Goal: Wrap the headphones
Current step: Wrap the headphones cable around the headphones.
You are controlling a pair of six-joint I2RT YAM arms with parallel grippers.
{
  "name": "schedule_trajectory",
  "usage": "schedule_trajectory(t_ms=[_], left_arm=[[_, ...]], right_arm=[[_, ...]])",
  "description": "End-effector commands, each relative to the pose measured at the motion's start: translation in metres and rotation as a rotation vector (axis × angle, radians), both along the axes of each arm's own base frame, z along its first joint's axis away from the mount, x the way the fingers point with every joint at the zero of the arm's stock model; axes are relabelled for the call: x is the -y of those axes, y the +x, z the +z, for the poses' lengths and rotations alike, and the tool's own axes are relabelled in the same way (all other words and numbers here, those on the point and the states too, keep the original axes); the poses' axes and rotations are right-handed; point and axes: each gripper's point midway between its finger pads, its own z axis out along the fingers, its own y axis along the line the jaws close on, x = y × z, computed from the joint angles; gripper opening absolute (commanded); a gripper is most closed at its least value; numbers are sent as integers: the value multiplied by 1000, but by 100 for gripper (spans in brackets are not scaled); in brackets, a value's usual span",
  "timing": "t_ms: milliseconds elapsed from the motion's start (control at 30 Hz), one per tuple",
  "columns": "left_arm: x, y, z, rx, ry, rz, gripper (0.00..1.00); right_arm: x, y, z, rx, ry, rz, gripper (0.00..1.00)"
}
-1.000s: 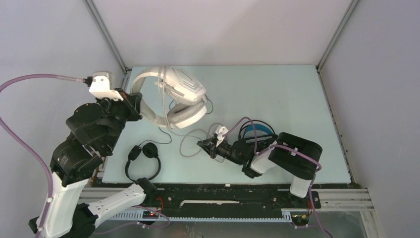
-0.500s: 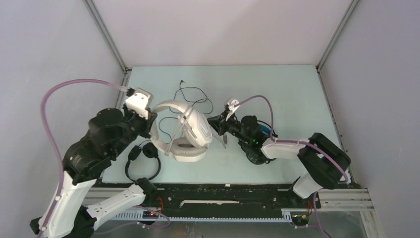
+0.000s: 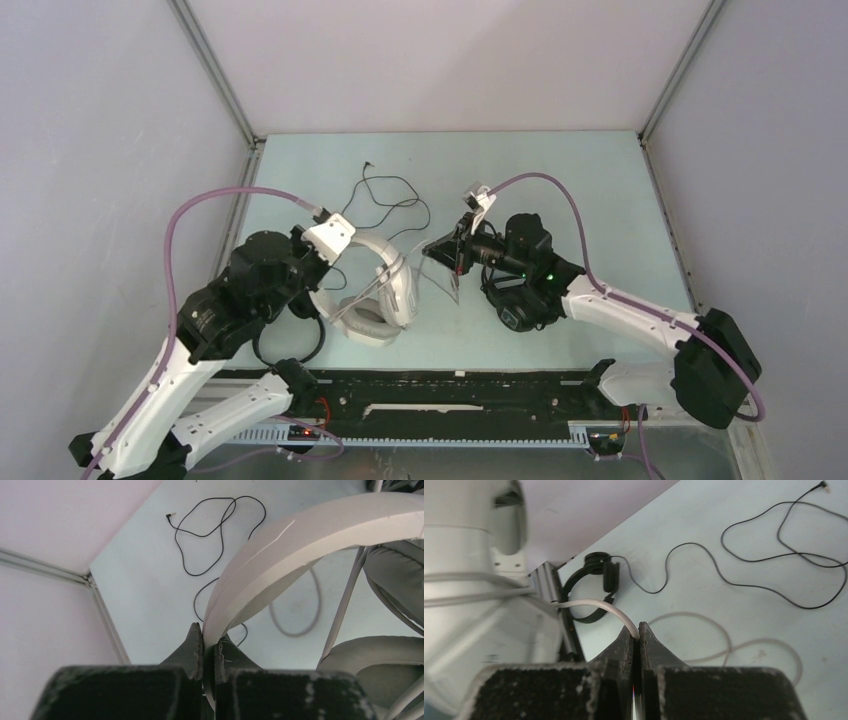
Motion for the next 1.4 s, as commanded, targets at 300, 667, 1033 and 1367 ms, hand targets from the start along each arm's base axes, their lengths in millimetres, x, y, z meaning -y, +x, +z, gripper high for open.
schedule_trajectory(t_ms=[300, 667, 1033, 1367], left_arm=[[33, 29, -2, 231, 117, -127, 0], [16, 39, 9, 268, 106, 12, 0], [16, 45, 8, 242, 90, 58, 0], [10, 51, 24, 219, -8, 189, 0]], right_arm=[[2, -60, 77, -142, 80, 201, 0], [19, -45, 80, -148, 57, 50, 0], [10, -66, 104, -158, 122, 168, 0], [-24, -99, 125, -193, 223, 382, 5]])
